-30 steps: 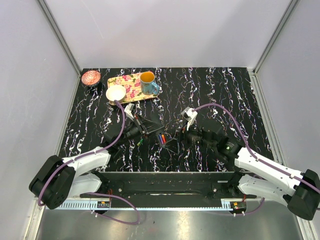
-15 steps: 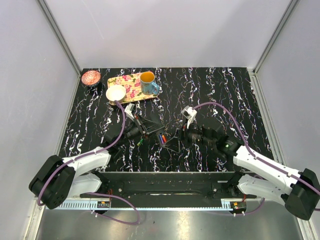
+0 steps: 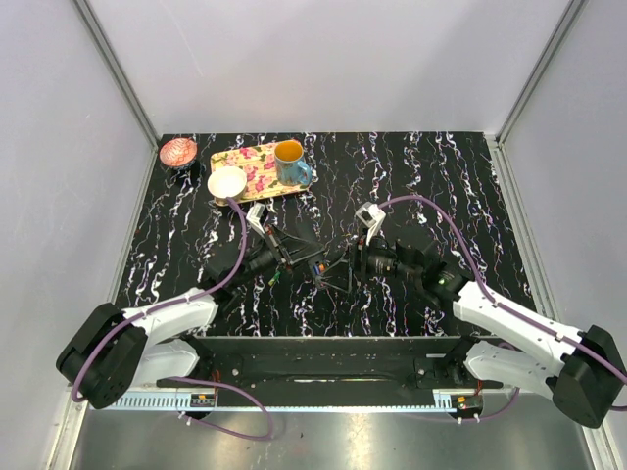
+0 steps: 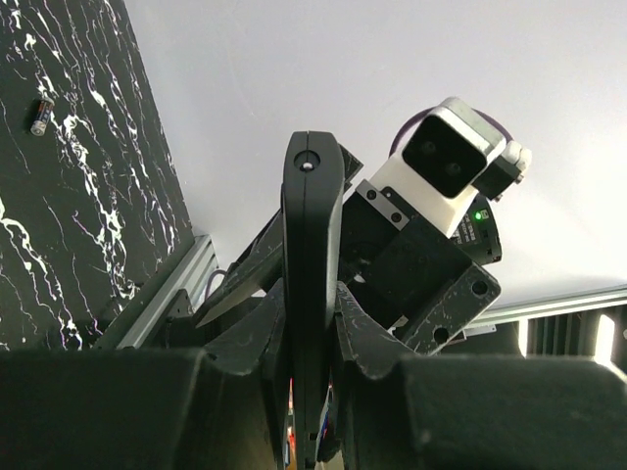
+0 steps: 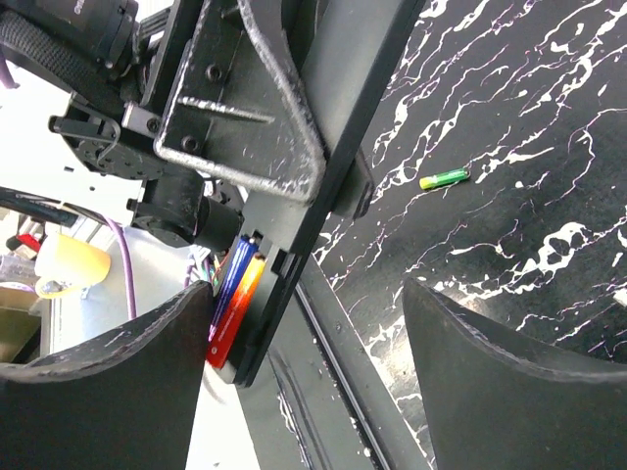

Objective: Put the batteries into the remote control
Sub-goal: Load the battery into the remote control.

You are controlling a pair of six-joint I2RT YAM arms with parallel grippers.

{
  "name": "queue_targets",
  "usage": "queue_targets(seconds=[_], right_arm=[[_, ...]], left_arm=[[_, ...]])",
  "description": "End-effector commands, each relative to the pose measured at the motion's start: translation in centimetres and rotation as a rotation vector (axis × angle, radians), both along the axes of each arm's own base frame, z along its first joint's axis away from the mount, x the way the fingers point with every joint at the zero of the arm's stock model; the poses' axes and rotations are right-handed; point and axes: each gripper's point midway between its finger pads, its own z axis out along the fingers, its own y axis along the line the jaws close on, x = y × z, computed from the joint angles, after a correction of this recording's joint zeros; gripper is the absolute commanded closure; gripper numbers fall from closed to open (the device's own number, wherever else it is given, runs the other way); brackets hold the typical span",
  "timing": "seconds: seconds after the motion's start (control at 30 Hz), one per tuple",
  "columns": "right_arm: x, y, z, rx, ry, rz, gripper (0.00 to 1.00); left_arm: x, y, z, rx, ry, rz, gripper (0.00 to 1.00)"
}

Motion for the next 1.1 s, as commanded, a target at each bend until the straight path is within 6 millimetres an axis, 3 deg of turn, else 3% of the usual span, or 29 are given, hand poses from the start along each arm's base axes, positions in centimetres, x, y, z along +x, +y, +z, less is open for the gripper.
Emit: queue_targets(seconds=[0.0,0.3,0.6,1.07], right_arm=[[3.0,-0.4,1.6,0.032,-0.042,-0.106,0.22],[2.8,-0.5,0.6,0.044,-0.004,-0.093,0.30],[0.7,0.5,0.0,0.099,0.069,0.024,0.30],[-0.5,0.5,-1.6,0.071,0.135,0.075,0.55]], left_arm=[[-2.7,-0.4,4.3,-0.119,-0.103,-0.110,1.00],[-2.8,-0.3,5.0,-0.145,-0.117,-0.111,1.00],[-2.6,0.1,6.0,-0.204,-0.122,-0.095,1.00],[-2.4,0.1,6.7,-0.212,-0.143,-0.080,1.00]])
